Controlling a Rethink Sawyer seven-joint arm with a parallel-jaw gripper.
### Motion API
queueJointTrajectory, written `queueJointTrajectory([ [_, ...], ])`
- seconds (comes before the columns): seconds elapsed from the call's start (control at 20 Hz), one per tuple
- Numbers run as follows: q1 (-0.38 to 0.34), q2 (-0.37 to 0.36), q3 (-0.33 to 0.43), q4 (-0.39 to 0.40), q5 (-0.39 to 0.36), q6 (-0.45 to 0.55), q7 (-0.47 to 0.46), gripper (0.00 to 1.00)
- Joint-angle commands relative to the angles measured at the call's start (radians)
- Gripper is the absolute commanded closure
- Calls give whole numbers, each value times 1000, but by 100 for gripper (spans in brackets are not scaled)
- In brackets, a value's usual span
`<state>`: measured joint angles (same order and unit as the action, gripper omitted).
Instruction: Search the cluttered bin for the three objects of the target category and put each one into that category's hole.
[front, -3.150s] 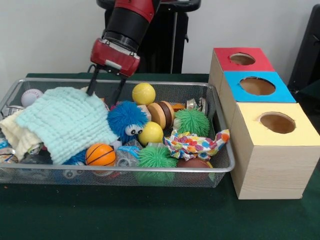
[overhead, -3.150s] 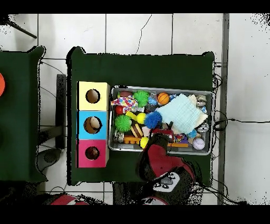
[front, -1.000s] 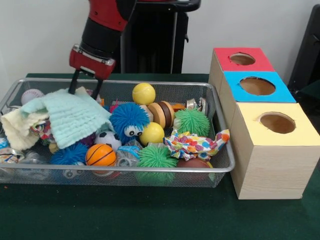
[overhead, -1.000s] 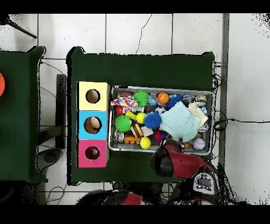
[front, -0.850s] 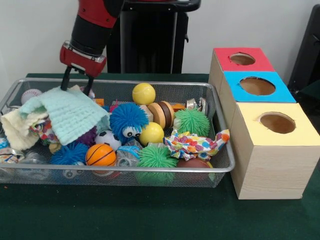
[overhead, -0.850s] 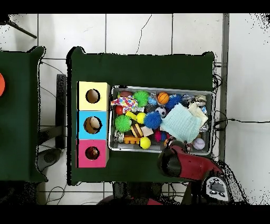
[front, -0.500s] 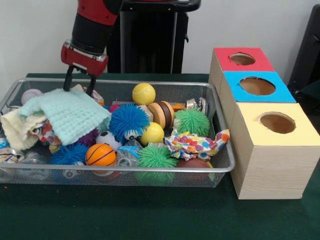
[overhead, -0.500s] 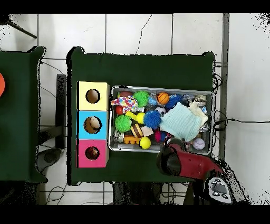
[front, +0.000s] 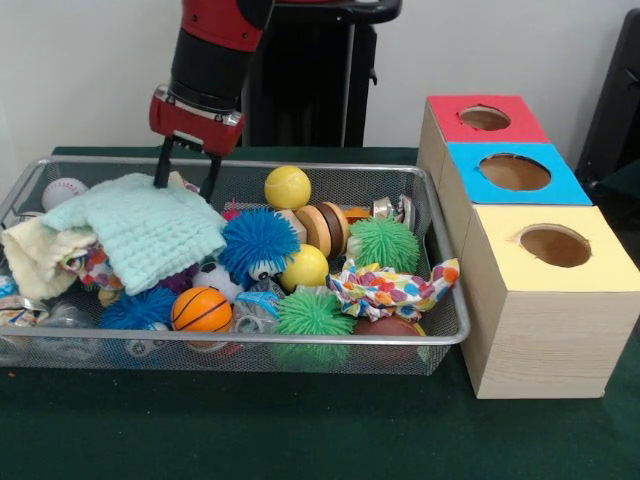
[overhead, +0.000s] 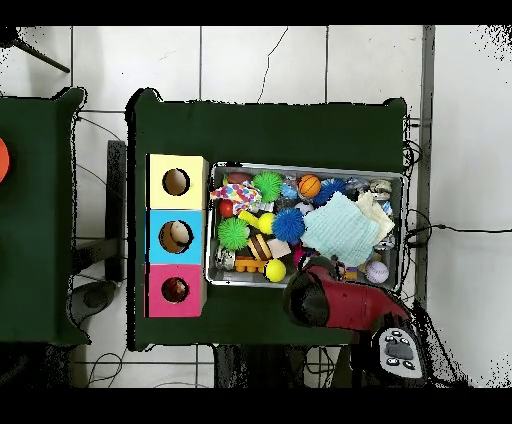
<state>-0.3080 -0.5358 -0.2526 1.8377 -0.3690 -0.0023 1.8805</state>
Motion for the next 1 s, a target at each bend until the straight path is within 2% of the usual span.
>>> queueJointTrajectory([
  [0.05,35,-1,49,20,-30,66,66,0],
  [0.2,54,-3,28,14,-40,51,63,0],
  [0.4,75,-20,22,12,-33,82,58,0],
  [0.6,65,-20,49,13,-9,112,65,0],
  [0.75,-13,2,157,38,7,114,69,0],
  [0.85,-108,30,280,60,13,129,53,0],
  [1.0,-174,58,362,58,11,148,35,0],
])
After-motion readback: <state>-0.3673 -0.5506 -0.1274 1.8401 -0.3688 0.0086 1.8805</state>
